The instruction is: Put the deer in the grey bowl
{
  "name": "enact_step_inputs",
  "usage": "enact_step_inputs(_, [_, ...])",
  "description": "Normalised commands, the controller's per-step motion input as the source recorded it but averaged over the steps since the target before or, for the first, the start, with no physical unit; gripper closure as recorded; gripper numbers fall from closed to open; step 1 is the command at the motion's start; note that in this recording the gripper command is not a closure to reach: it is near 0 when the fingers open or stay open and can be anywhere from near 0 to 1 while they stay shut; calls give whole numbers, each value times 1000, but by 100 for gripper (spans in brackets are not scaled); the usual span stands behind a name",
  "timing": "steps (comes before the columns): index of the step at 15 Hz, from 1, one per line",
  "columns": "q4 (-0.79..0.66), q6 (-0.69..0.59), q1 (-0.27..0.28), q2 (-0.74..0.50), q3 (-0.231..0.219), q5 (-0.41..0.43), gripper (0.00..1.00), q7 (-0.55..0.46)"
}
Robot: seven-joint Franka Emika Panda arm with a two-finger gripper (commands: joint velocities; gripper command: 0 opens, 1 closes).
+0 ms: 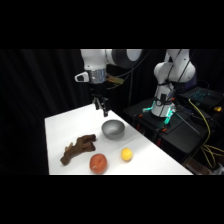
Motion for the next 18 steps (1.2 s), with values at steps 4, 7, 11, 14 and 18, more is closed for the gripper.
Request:
enact_step_inputs(4, [161,-43,-36,95,15,-11,0,-37])
enact_step_inputs(7, [535,-33,-64,343,-6,-32,0,-147])
enact_step_inputs(11, [674,54,-57,531,9,-52,0,-176])
enact_step_inputs(14, [702,83,-84,671,25,-10,0,-196])
enact_step_inputs(18, [743,-2,-81,692,32,-14,0,-121])
